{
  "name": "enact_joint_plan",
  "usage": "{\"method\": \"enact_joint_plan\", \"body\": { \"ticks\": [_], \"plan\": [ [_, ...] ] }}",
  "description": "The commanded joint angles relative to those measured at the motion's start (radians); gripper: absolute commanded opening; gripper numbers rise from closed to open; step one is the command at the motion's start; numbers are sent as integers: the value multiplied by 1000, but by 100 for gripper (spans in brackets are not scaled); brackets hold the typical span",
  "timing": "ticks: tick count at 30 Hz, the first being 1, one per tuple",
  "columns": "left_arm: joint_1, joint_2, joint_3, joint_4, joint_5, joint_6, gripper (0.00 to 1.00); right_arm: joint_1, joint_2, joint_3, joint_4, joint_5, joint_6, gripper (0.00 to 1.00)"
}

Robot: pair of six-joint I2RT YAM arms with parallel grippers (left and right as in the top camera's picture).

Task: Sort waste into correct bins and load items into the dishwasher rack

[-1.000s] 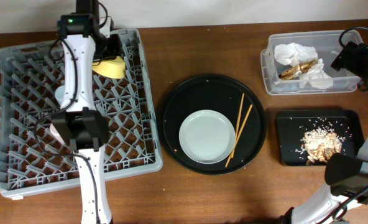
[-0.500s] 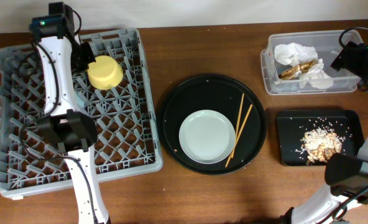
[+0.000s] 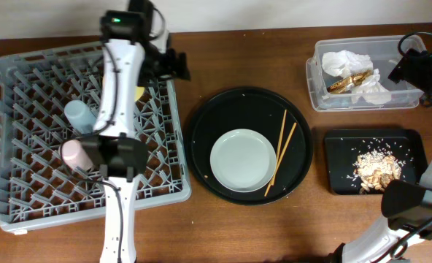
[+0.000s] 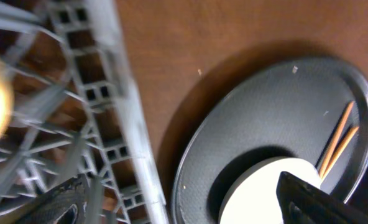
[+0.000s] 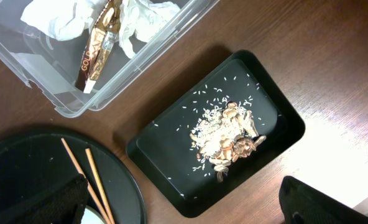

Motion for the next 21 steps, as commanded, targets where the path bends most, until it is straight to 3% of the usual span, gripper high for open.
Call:
{"method": "enact_joint_plan", "body": {
  "ticks": [1,5,16,21],
  "plan": [
    [-45,-28,-71,6,-123,-2,78,-2,0,6,-2,-5,-3,99],
    [-71,-28,-142,17,-195,-51,53,-2,0,6,-2,-5,-3,99],
    [-74,-28,-236,39,-225,-97,51,-2,0,6,-2,-5,-3,99],
    [-78,-28,-237,37,-225,-100,35,-2,0,6,-2,-5,-3,99]
  ]
}}
